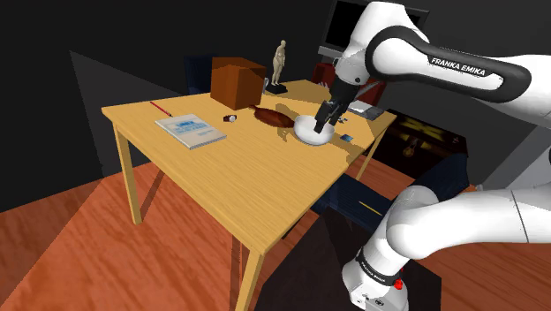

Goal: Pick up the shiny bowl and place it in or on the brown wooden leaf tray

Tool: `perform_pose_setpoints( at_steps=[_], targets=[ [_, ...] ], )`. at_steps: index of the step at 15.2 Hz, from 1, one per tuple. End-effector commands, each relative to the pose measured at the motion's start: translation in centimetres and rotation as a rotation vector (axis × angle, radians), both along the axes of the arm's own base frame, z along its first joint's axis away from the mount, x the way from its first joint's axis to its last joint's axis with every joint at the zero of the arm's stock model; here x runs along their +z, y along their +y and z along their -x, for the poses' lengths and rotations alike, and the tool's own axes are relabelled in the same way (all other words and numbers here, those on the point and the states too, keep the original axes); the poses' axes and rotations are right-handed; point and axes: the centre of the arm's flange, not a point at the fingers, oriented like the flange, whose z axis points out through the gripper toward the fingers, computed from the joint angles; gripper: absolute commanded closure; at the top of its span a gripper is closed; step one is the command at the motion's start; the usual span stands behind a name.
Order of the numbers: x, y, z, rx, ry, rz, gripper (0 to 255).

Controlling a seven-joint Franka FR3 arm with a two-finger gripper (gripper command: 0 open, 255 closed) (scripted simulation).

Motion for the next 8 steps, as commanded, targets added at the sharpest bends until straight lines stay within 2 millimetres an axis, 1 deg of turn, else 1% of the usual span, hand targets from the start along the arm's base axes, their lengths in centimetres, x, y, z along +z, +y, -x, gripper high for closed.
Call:
perform_pose_setpoints(
  at_steps=[1, 8],
  targets=[
    [0.0, 0.0, 0.0, 0.000, 0.000, 0.000, 0],
    [-4.3, -6.0, -5.1, -0.013, 0.005, 0.030, 0]
  ],
)
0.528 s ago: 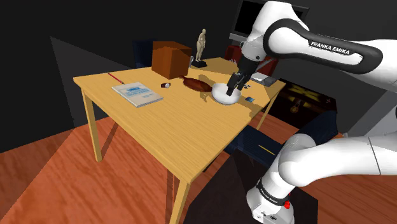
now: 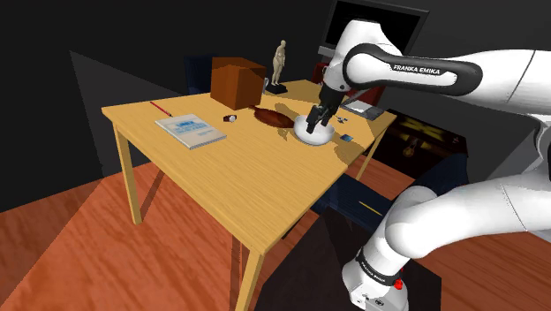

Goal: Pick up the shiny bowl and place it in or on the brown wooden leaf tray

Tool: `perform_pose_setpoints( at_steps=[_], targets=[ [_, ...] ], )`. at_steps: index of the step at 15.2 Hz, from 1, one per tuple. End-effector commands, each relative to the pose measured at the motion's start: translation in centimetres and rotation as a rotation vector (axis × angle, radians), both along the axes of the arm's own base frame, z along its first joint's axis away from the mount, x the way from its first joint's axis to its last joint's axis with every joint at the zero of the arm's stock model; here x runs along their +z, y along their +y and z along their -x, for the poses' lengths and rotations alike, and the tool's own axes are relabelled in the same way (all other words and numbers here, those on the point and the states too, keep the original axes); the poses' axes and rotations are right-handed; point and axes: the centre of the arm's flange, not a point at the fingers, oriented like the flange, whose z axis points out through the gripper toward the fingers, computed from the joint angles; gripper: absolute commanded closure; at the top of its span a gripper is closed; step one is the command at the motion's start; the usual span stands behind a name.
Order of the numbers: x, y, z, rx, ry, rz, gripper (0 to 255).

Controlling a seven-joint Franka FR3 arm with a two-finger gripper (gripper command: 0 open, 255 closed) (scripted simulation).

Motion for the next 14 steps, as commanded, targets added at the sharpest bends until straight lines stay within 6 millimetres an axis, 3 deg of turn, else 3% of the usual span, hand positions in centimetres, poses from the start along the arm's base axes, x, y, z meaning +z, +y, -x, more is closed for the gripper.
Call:
perform_pose_setpoints(
  at_steps=[1, 14],
  targets=[
    [-1.0, -1.9, -1.2, -0.003, 0.000, 0.010, 0],
    [-8.5, -13.6, -10.3, -0.028, 0.010, 0.065, 0]
  ],
)
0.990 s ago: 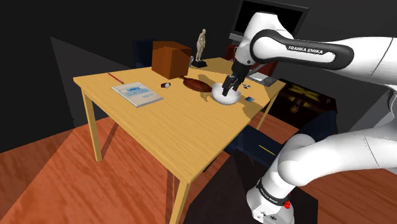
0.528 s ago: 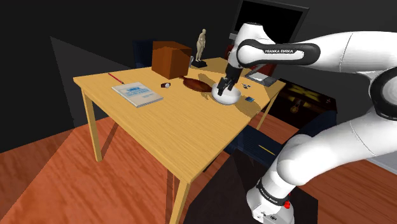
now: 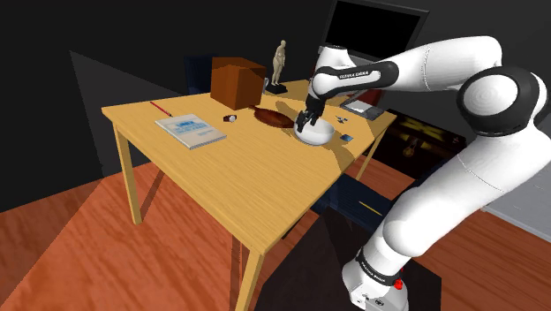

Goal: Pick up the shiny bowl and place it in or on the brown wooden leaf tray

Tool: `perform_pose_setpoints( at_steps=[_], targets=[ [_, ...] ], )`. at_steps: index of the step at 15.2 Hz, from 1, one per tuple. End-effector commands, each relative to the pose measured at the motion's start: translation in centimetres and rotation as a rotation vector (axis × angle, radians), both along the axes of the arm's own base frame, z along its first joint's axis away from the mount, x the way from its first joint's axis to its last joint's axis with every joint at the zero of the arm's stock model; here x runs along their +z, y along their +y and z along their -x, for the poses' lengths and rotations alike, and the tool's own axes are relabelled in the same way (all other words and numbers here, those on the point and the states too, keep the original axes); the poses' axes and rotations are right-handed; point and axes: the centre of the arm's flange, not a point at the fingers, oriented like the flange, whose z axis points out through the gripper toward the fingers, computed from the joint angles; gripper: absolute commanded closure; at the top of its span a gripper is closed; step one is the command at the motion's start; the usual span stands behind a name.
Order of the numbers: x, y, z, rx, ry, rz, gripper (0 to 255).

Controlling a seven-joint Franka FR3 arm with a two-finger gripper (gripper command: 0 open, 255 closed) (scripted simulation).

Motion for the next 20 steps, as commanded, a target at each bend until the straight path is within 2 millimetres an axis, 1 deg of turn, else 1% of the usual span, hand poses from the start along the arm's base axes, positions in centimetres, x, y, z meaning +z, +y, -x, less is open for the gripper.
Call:
perform_pose_setpoints(
  at_steps=[1, 8, 16, 17, 20],
  targets=[
    [-1.0, -1.0, -0.6, -0.001, 0.000, 0.005, 0],
    [-4.4, -1.6, -0.9, -0.001, 0.000, 0.005, 0],
    [-4.4, -1.6, -0.9, -0.001, 0.001, 0.005, 0],
    [-4.4, -1.6, -0.9, -0.001, 0.001, 0.005, 255],
    [-4.4, -1.6, -0.9, -0.001, 0.001, 0.005, 255]
  ],
)
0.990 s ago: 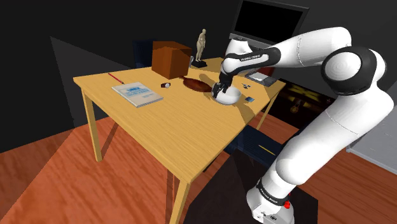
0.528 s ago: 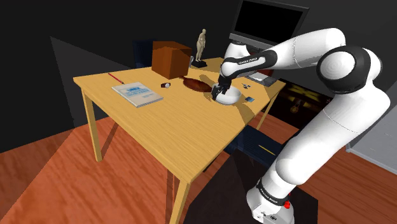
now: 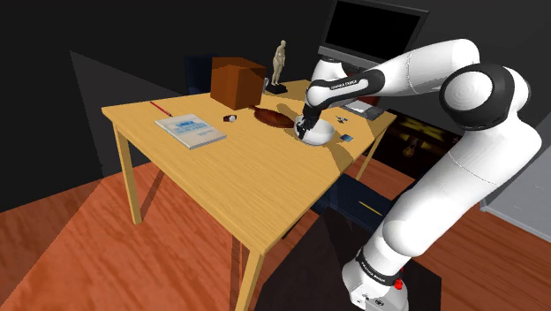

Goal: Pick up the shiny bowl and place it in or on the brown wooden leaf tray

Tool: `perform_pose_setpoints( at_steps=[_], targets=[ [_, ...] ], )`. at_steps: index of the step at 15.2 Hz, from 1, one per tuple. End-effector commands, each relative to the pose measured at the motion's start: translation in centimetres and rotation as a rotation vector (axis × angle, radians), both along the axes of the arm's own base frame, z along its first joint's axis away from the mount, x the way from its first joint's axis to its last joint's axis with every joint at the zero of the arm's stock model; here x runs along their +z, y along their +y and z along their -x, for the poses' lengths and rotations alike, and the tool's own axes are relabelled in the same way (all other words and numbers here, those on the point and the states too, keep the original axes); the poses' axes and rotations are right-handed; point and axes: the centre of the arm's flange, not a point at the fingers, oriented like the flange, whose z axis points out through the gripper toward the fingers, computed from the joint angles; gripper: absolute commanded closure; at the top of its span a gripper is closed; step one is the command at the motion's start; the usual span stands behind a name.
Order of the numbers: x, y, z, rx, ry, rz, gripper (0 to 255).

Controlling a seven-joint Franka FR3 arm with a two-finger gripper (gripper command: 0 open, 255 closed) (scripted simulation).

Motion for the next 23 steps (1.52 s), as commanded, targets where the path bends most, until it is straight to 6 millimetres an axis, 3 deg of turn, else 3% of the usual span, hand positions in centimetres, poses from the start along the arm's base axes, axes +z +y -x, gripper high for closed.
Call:
perform_pose_setpoints(
  at_steps=[1, 6, 23],
  targets=[
    [0.0, 0.0, 0.0, 0.000, 0.001, 0.000, 255],
    [0.0, 0.0, 0.0, 0.000, 0.001, 0.000, 255],
    [8.9, 0.0, 0.0, 0.000, 0.001, 0.000, 255]
  ],
)
